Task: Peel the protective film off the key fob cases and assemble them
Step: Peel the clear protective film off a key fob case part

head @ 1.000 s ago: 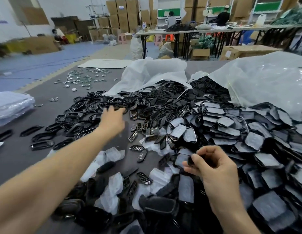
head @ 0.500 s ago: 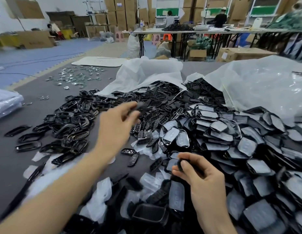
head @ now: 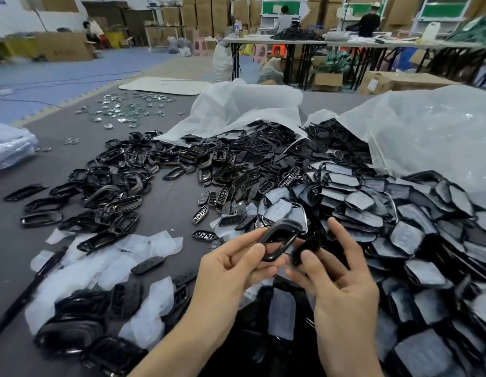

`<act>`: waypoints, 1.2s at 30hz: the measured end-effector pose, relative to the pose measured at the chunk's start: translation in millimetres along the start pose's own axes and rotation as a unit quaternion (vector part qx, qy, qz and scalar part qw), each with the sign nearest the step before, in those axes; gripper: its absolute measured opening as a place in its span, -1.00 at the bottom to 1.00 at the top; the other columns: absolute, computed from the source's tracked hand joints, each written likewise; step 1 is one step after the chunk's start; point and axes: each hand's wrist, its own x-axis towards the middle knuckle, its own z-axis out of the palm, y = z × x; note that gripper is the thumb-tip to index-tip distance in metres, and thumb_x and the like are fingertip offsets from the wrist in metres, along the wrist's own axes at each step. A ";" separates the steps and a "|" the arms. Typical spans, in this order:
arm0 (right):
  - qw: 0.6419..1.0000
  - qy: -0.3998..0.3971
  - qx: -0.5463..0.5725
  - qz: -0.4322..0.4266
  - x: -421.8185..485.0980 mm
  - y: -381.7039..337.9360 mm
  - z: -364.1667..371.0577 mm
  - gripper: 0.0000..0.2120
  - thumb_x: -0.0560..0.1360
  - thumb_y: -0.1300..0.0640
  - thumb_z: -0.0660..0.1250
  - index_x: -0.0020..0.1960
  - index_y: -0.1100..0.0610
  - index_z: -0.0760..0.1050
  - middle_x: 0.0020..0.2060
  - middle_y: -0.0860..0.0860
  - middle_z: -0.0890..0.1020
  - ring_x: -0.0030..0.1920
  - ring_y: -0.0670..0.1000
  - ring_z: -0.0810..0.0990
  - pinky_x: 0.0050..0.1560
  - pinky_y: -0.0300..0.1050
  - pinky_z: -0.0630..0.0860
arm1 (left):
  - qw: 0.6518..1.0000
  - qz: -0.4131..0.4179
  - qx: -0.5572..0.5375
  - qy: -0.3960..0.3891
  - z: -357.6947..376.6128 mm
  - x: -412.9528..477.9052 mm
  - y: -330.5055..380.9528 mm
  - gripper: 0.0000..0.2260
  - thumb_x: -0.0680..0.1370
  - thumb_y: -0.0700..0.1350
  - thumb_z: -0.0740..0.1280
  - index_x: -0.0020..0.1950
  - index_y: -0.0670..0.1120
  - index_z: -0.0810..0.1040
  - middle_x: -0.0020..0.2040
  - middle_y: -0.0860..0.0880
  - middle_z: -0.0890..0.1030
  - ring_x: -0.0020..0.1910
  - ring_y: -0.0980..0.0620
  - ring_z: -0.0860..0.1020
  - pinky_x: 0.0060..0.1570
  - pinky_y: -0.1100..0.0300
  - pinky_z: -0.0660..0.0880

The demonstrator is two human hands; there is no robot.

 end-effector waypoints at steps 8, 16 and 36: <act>0.998 -0.013 -0.051 -0.025 -0.1 -1.5 -1.4 -0.85 0.31 0.14 0.41 -0.19 -0.08 0.66 -0.28 -0.10 0.68 -0.35 -0.19 0.55 -0.35 -0.39 0.46 | 1.000 0.000 -0.006 -0.008 -6.2 0.1 -2.5 -0.74 0.40 -0.13 0.39 0.08 -0.08 0.64 -0.06 -0.17 0.70 -0.14 -0.10 0.70 -0.22 0.30 0.58; 0.998 -0.049 0.042 0.022 -1.5 -5.6 -0.8 -0.88 0.36 0.22 0.36 -0.20 0.07 0.67 -0.43 0.02 0.50 -0.50 -0.09 0.37 -0.50 -0.26 0.40 | 0.996 0.043 0.052 -0.056 -2.9 -6.1 -2.3 -0.68 0.46 -0.15 0.34 0.22 -0.04 0.53 -0.03 -0.08 0.71 -0.10 -0.07 0.70 -0.17 0.29 0.58; 0.994 -0.001 0.077 0.074 -3.6 -10.7 5.6 -0.61 0.29 0.23 0.39 0.12 0.21 0.55 -0.45 0.09 0.60 -0.46 -0.09 0.56 -0.36 -0.26 0.56 | 0.997 0.040 0.037 -0.055 -6.1 -5.6 -2.2 -0.70 0.56 -0.31 0.27 0.23 -0.02 0.51 -0.05 -0.06 0.71 -0.02 0.00 0.68 -0.16 0.36 0.56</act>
